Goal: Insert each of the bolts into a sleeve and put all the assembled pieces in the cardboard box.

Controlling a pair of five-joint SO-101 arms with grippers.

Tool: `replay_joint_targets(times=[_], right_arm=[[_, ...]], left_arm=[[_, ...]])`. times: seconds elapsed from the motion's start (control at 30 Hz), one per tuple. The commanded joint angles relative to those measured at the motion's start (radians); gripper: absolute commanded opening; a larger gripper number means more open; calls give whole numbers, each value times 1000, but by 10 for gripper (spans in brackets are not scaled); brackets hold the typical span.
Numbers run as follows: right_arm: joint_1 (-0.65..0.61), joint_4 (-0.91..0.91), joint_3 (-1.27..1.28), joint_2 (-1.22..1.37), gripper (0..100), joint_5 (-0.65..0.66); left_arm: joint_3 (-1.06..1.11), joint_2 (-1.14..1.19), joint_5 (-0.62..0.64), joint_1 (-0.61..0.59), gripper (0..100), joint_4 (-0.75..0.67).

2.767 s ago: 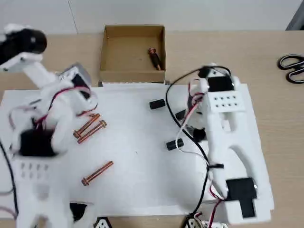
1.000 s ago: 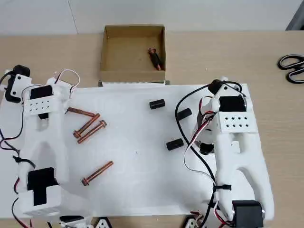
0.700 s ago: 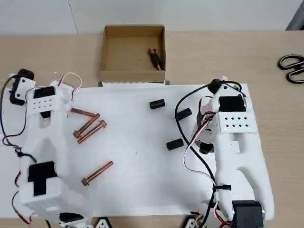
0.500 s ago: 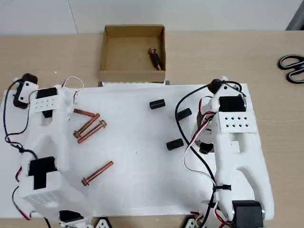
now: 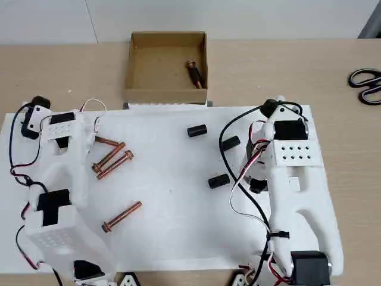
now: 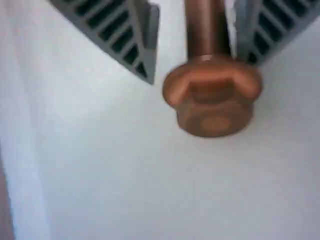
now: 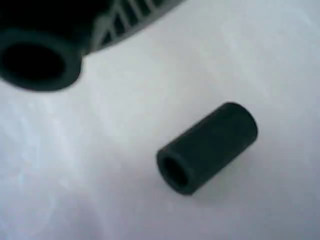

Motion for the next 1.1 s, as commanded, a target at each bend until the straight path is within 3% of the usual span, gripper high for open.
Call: replay_joint_targets(times=[0.0,0.17,0.4,0.47,0.7,1.07], right_arm=[[-12,-2,-5,-35,3,9],[-12,-2,-5,-36,3,9],[-12,-2,-5,-41,3,9],[-12,-2,-5,-41,3,9],[-12,-2,-5,-42,3,9],[-12,-2,-5,-42,3,9]], left_arm=[[-33,31,8,3,101,-60],[-108,75,5,6,104,-2],[-246,158,8,17,66,187],[-259,160,8,14,2,196],[-265,158,8,14,5,195],[-260,-155,-35,43,5,262]])
